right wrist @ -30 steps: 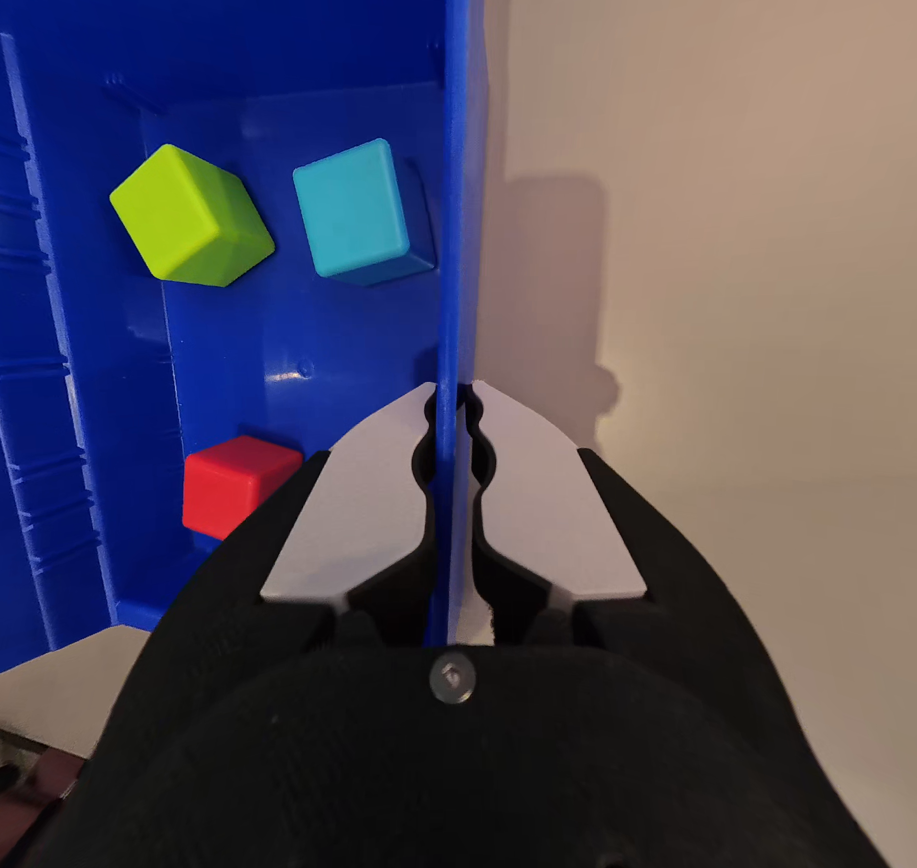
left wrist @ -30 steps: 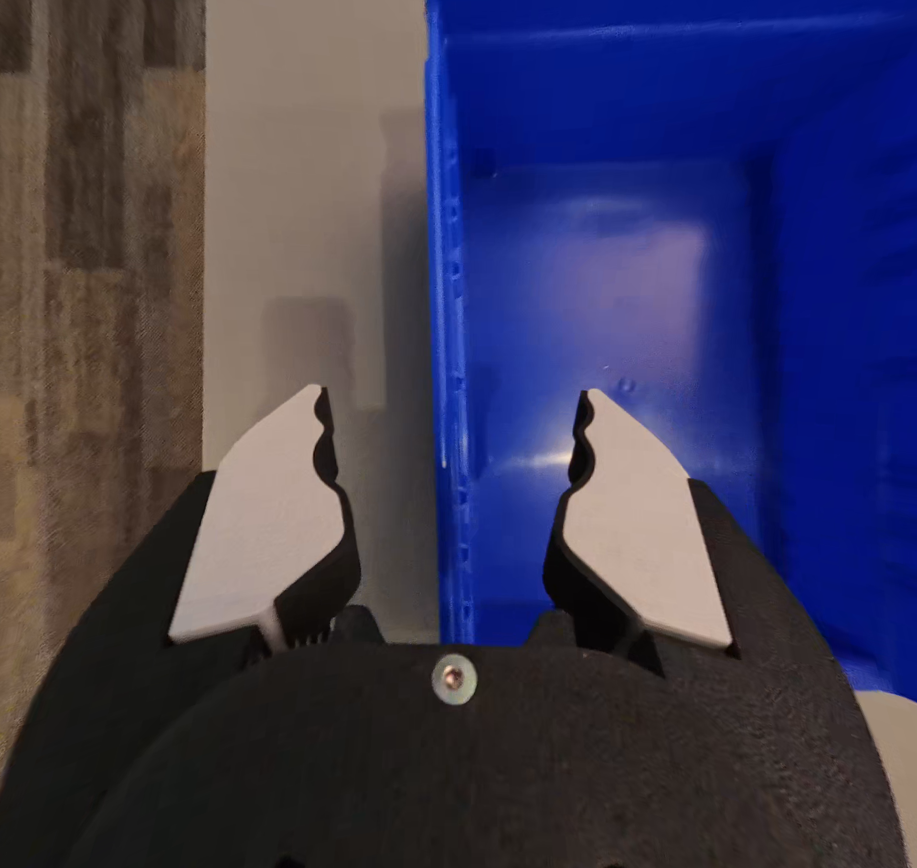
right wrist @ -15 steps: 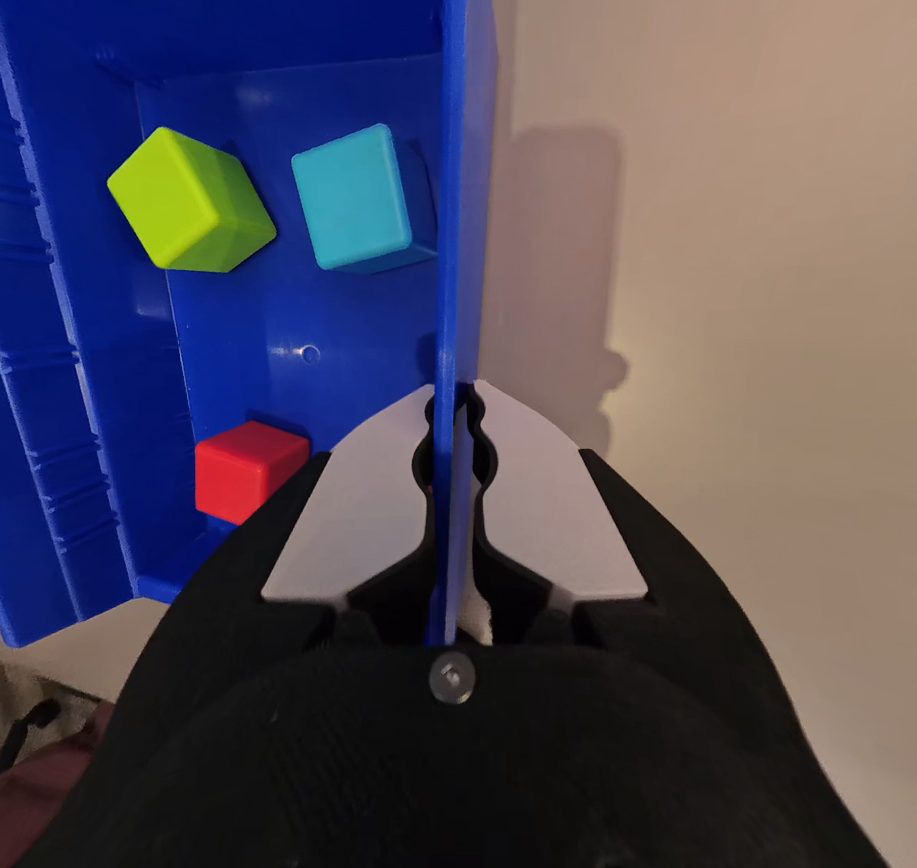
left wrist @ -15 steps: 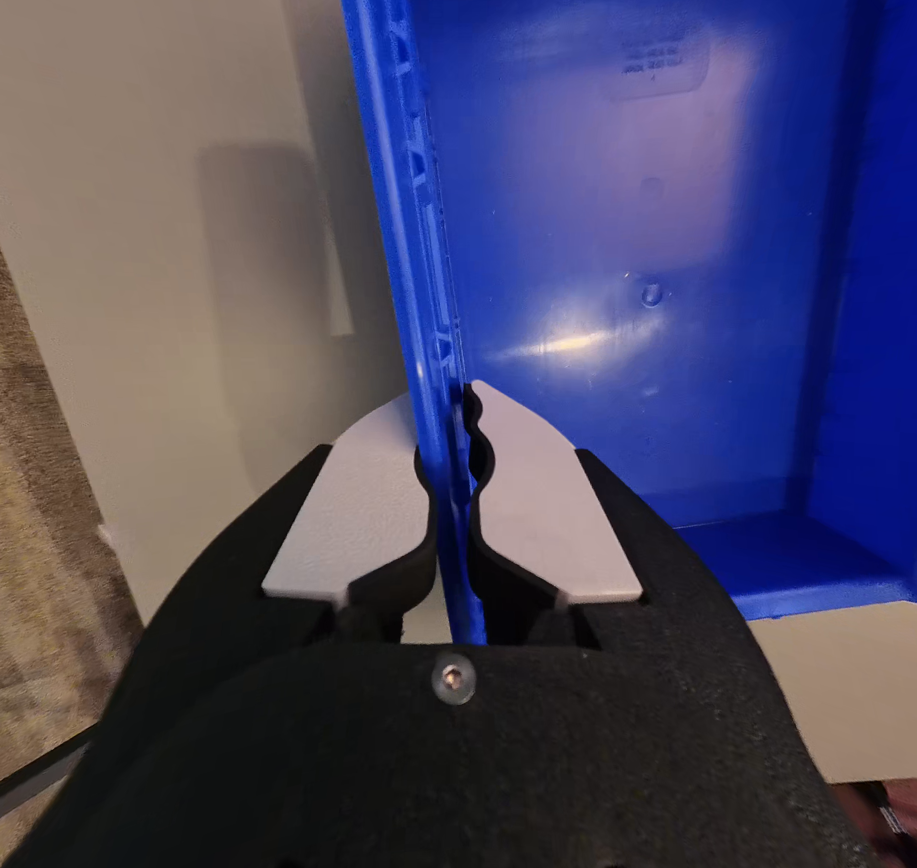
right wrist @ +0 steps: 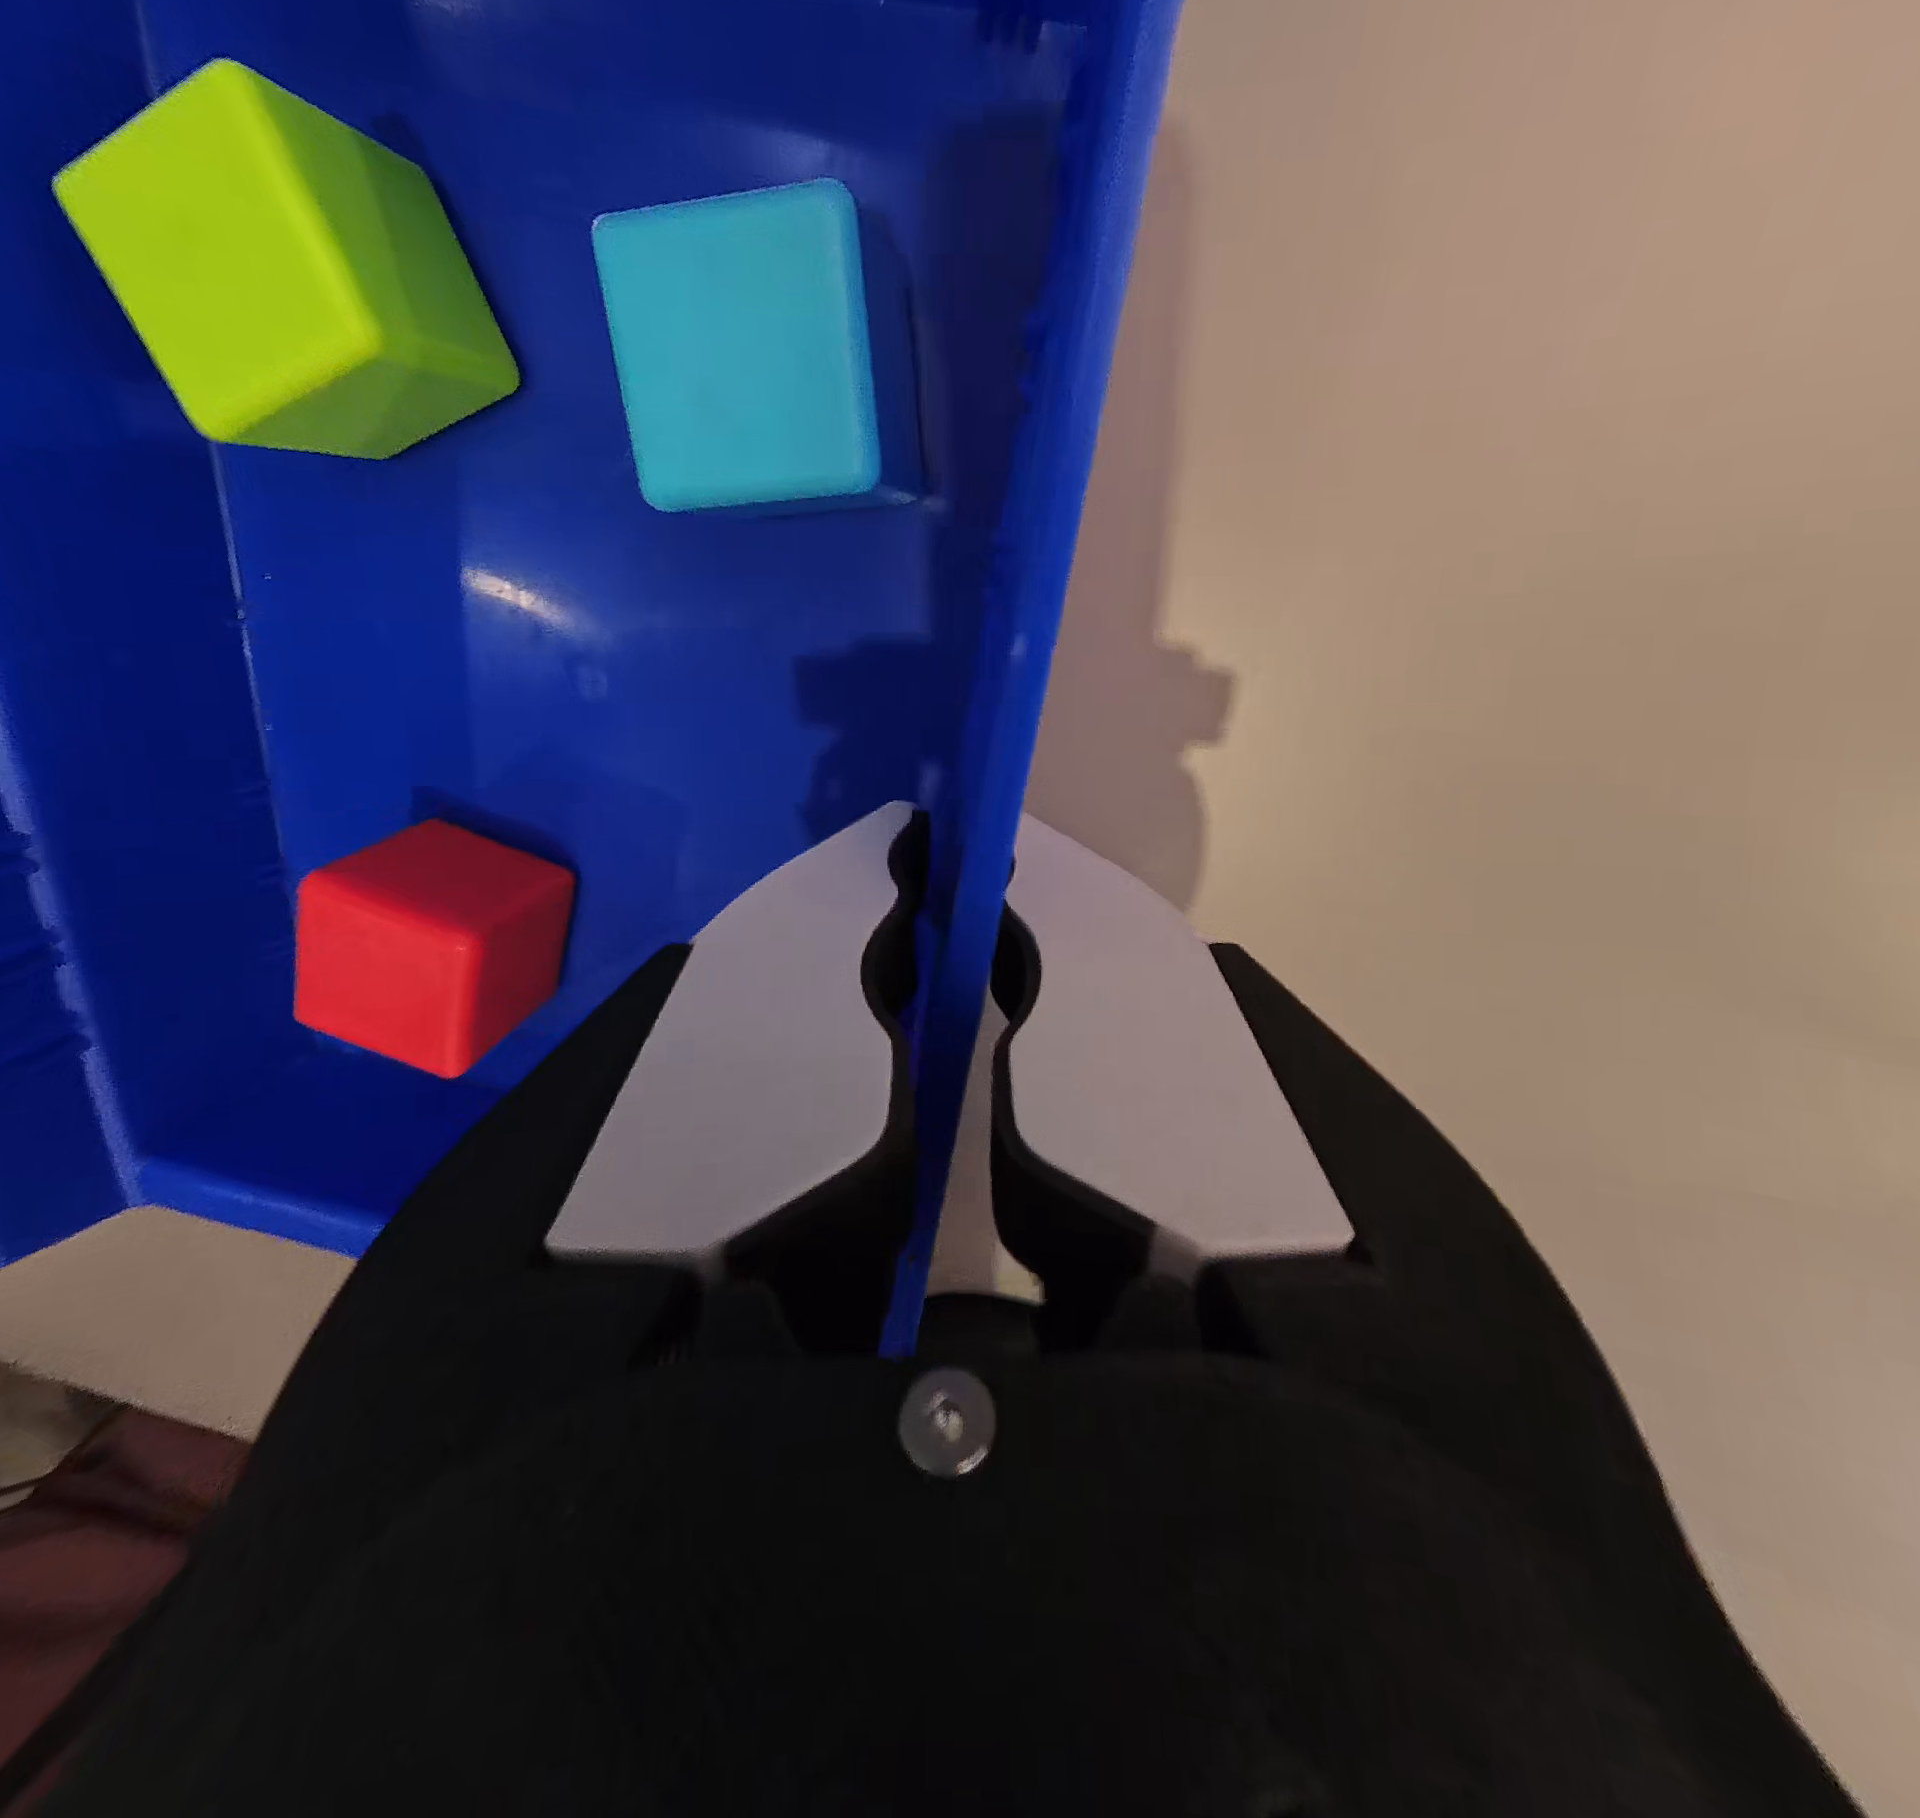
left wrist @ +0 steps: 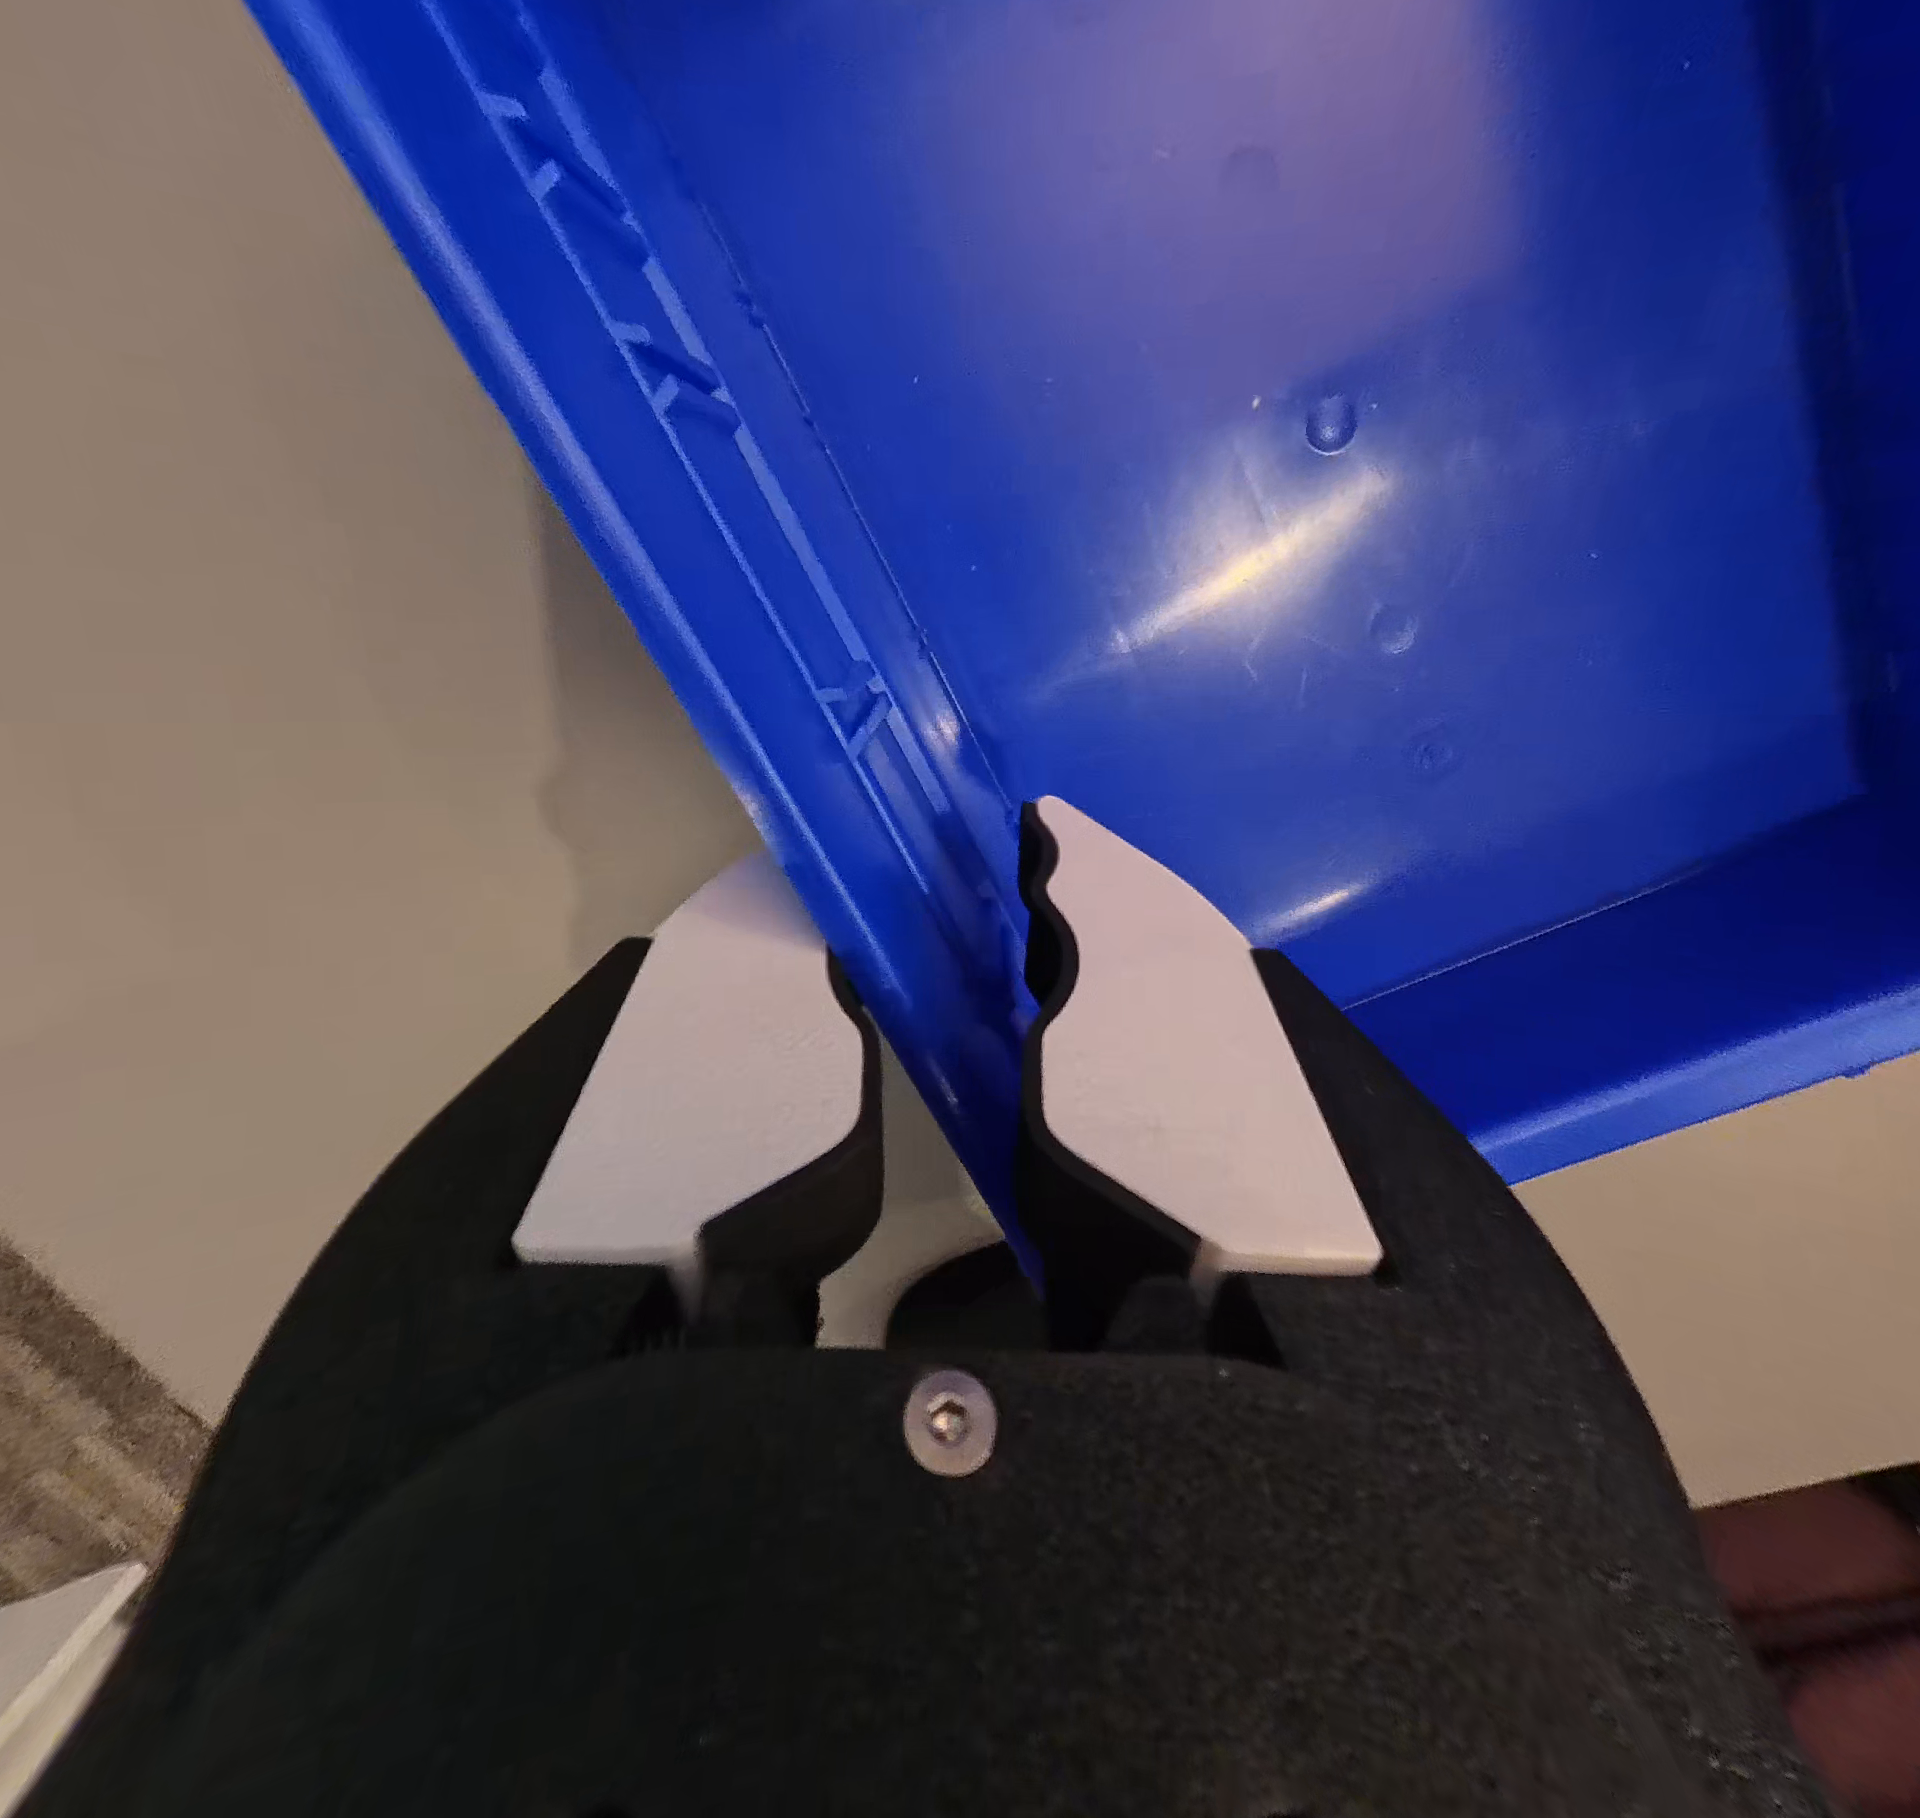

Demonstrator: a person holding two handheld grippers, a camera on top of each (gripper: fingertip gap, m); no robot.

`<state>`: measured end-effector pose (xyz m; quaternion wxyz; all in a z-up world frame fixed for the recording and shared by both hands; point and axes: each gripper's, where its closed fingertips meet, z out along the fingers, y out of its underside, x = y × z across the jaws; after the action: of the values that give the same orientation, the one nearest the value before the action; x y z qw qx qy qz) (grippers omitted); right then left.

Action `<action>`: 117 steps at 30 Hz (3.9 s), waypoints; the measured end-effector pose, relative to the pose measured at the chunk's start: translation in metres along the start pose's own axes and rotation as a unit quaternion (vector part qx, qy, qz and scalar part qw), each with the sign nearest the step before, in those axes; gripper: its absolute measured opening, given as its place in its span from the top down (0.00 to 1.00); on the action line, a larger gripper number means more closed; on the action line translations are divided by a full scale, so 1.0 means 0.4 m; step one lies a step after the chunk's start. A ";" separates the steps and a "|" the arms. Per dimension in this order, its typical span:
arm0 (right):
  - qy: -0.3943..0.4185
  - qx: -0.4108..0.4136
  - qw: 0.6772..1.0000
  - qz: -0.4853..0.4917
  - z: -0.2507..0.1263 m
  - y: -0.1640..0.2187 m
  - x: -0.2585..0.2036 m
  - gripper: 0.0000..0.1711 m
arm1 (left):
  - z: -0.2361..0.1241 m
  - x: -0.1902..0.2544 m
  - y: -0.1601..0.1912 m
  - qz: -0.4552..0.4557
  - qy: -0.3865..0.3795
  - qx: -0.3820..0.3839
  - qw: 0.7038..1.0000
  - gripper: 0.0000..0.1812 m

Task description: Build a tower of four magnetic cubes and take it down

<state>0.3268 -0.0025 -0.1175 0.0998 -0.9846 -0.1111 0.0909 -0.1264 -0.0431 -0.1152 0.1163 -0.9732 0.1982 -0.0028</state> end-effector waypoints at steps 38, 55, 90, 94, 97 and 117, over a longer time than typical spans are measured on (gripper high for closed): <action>-0.037 -0.077 0.995 0.044 0.000 0.035 0.171 0.96 | -0.337 0.079 -0.088 0.047 0.076 0.279 0.956 0.68; 0.007 -0.052 0.997 0.049 -0.367 -0.022 0.120 0.96 | -0.653 -0.167 0.112 -0.078 0.114 0.520 0.843 0.76; -0.093 -0.091 0.970 -0.204 0.256 -0.343 -1.182 0.95 | -0.670 -0.418 0.259 -0.234 -0.123 0.503 0.823 0.73; -0.099 -0.096 0.968 -0.207 0.283 -0.324 -1.190 0.93 | -0.665 -0.406 0.242 -0.224 -0.119 0.498 0.829 0.73; -0.130 -0.038 0.965 -0.226 0.250 -0.356 -1.210 0.91 | -0.657 -0.402 0.234 -0.219 -0.120 0.491 0.834 0.72; 0.026 0.085 0.989 -0.119 0.032 -0.136 -0.425 0.73 | -0.670 -0.305 0.146 -0.181 -0.128 0.487 0.845 0.73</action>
<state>0.1502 0.0116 -0.0915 0.1963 -0.9543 -0.2166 0.0617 -0.2751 -0.1084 0.1372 0.5970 -0.8019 -0.0250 0.0048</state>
